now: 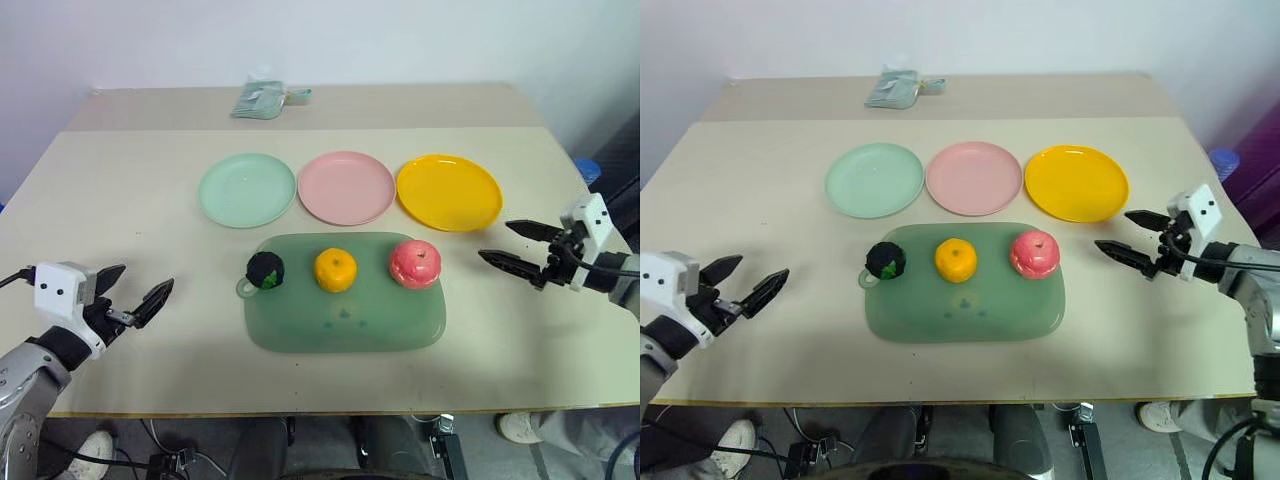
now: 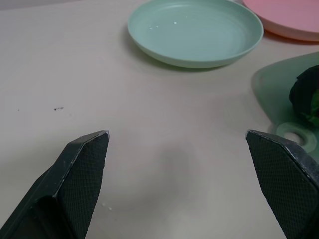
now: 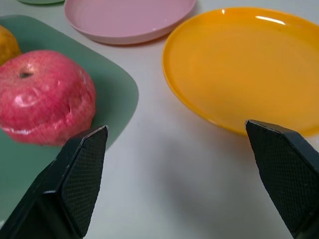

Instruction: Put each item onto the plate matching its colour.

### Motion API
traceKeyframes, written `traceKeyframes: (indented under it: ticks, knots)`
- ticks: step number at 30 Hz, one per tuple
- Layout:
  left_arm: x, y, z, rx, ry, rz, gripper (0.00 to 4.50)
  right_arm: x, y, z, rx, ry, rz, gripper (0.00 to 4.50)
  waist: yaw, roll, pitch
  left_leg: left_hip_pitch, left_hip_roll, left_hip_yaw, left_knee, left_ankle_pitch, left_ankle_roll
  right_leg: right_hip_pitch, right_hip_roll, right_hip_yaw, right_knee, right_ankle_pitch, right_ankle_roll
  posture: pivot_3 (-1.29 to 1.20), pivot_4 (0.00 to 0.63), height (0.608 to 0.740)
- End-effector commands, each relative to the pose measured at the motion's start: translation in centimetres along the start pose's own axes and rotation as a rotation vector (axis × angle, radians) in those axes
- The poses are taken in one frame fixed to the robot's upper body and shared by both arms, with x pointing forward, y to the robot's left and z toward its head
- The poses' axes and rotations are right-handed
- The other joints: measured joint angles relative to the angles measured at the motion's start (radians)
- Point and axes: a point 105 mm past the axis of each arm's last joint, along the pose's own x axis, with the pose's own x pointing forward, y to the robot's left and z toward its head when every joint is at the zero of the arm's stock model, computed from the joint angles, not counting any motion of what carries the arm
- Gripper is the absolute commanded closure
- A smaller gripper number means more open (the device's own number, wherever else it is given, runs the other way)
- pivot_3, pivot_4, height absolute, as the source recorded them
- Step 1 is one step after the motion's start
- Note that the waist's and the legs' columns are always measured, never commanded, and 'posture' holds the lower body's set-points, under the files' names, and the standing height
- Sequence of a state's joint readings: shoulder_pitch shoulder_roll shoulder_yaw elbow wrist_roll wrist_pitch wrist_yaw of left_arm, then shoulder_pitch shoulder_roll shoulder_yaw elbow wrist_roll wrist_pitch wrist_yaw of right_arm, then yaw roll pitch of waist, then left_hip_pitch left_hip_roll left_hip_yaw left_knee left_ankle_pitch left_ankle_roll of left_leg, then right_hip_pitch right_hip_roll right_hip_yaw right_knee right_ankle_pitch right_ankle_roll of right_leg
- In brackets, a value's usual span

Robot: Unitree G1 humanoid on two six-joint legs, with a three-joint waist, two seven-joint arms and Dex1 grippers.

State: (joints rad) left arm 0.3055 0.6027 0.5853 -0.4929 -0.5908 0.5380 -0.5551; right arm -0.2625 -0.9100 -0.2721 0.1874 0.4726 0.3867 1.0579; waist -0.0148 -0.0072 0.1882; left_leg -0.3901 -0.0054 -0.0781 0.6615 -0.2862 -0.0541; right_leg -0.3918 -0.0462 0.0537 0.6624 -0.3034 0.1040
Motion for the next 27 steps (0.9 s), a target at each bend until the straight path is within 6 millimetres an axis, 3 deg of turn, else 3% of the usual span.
traceKeyframes:
  ticks: [1, 7, 15, 20, 24, 27]
  knots:
    - [-0.6, 0.2, 1.3, 0.03, -0.043, 0.029, 0.0, 0.5, 0.1, 0.7, -0.023, -0.025, 0.015, 0.02, 0.0, 0.0, 0.0, 0.0, 0.0, 0.0, 0.0, 0.0, 0.0, 0.0, 0.0, 0.0, 0.0, 0.0, 0.0, 0.0, 0.15, 0.74]
    - [-0.6, 0.2, 1.7, 0.018, -0.067, 0.04, 0.0, 1.0, -0.1, 0.9, -0.037, -0.044, -0.013, 0.02, 0.001, 0.0, 0.0, 0.0, 0.0, 0.0, 0.0, 0.0, 0.0, 0.0, 0.0, 0.0, 0.0, 0.0, 0.0, 0.0, 0.15, 0.74]
    - [1.4, 0.5, 3.1, -0.04, -0.144, 0.036, 0.0, 0.5, -0.8, 0.3, -0.052, -0.045, -0.116, 0.02, 0.003, 0.0, 0.0, 0.0, 0.0, 0.0, 0.0, 0.0, 0.0, 0.0, 0.0, 0.0, 0.0, 0.0, 0.0, 0.0, 0.15, 0.74]
    - [5.0, -1.0, 5.2, -0.088, -0.22, -0.083, 0.0, -0.8, -0.2, 1.7, -0.054, -0.102, -0.162, 0.02, 0.006, 0.0, 0.0, -0.001, -0.001, -0.001, 0.001, 0.0, 0.0, 0.0, 0.0, -0.001, 0.001, 0.0, 0.0, 0.0, 0.15, 0.74]
    - [7.9, -3.4, 6.3, -0.047, -0.204, -0.279, 0.0, -2.5, 1.8, 2.5, -0.035, -0.117, -0.114, 0.02, 0.003, 0.0, 0.0, -0.001, -0.001, -0.001, 0.001, 0.0, 0.0, 0.0, 0.001, -0.001, 0.001, 0.0, 0.001, 0.0, 0.15, 0.74]
    - [8.9, -5.7, 6.8, -0.002, -0.18, -0.443, 0.0, -2.8, 4.0, 2.5, -0.01, -0.109, -0.049, 0.02, 0.0, 0.0, 0.0, -0.001, -0.001, 0.0, 0.001, 0.0, 0.0, 0.0, 0.001, -0.001, 0.001, 0.0, 0.001, 0.0, 0.15, 0.74]
